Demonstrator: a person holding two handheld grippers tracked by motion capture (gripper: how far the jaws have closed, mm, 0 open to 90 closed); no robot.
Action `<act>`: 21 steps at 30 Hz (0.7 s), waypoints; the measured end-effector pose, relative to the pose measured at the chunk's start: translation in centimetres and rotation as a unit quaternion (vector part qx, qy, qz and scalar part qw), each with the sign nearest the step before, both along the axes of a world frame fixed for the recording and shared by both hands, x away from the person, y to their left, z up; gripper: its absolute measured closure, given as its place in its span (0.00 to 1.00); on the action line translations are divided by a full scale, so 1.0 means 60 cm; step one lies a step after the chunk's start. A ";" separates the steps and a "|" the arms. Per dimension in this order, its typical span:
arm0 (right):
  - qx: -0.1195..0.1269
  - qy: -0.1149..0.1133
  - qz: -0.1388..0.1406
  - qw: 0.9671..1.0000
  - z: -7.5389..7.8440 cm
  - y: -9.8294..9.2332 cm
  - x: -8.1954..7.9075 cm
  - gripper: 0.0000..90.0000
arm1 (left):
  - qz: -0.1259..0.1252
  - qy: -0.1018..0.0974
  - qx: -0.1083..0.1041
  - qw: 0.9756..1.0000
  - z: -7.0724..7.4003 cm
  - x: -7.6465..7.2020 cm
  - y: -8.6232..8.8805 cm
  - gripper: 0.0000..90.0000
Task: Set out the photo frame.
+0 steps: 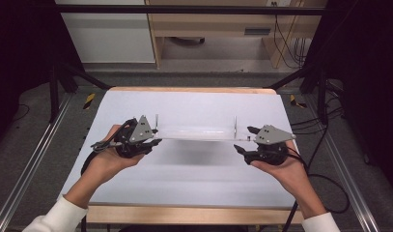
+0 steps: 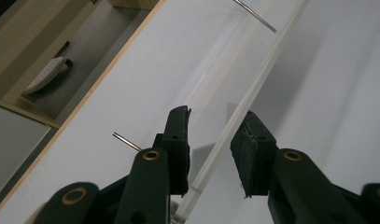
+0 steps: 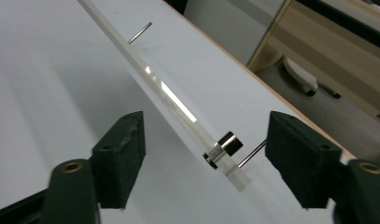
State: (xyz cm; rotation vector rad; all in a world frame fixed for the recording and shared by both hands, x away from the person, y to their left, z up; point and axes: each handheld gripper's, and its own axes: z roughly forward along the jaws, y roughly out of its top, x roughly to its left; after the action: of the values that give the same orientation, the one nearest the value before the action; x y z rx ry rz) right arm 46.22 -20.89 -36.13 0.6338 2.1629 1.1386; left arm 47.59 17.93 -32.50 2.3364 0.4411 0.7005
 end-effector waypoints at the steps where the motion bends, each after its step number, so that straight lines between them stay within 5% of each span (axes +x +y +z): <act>1: 0.004 -0.002 0.001 1.000 0.000 -0.001 0.001 0.38 | 0.000 0.000 0.000 1.000 0.002 0.002 0.000 0.75; 15: 0.027 0.000 -0.015 1.000 -0.015 -0.013 0.037 0.65 | -0.005 0.004 0.002 1.000 0.020 0.028 0.000 0.74; 21: 0.037 0.000 -0.013 0.999 -0.014 -0.014 0.044 0.65 | -0.005 -0.003 0.005 1.000 0.024 0.034 -0.001 0.73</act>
State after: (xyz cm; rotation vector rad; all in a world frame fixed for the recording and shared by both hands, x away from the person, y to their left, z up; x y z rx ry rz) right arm 48.88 -21.72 -36.94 0.6927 2.1153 1.2101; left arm 49.65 17.85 -31.04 2.3448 0.4245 0.7062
